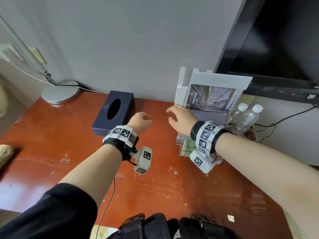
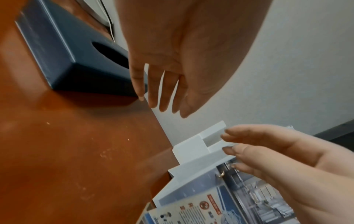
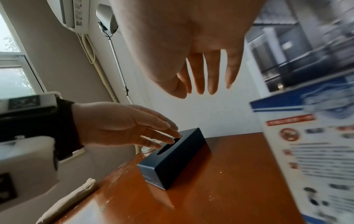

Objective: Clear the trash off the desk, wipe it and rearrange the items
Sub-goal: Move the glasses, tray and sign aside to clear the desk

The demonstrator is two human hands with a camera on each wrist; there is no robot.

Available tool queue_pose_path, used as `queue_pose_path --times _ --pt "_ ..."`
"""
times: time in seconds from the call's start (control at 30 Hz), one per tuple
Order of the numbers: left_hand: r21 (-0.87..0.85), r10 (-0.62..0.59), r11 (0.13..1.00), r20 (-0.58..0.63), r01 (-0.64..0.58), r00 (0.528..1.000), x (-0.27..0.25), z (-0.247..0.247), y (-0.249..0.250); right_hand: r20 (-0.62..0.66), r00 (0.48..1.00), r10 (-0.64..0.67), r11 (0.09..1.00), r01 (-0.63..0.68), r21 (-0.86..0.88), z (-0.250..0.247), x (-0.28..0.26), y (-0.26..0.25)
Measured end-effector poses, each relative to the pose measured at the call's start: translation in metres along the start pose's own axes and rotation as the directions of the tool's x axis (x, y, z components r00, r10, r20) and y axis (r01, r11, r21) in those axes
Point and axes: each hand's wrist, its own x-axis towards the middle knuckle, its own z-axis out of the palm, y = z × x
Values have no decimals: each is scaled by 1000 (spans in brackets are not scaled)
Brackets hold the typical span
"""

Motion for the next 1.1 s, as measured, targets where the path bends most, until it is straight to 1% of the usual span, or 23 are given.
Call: queue_pose_path --times 0.13,0.27,0.4,0.5,0.73,0.93,1.1 --pt "43 -15 999 31 14 999 -1 -30 -28 133 991 -8 1000 5 21 17 16 -36" --pt "75 -44 996 48 41 998 0 -63 -57 309 951 -27 997 2 78 36 33 -72" --pt "74 -62 996 46 58 997 5 -96 -87 394 919 -1 995 -38 91 55 52 -101" --pt "67 -76 995 19 74 997 15 -117 -109 413 910 41 992 -87 92 69 67 -118" --pt "-63 -133 989 -36 131 990 48 -147 -148 388 888 246 943 -312 115 100 104 -139" --pt "-73 -154 985 -2 154 988 82 -154 -173 349 832 431 858 -498 127 124 139 -140" --pt "-106 -167 979 56 172 984 110 -151 -185 367 793 486 829 -551 93 140 165 -138"
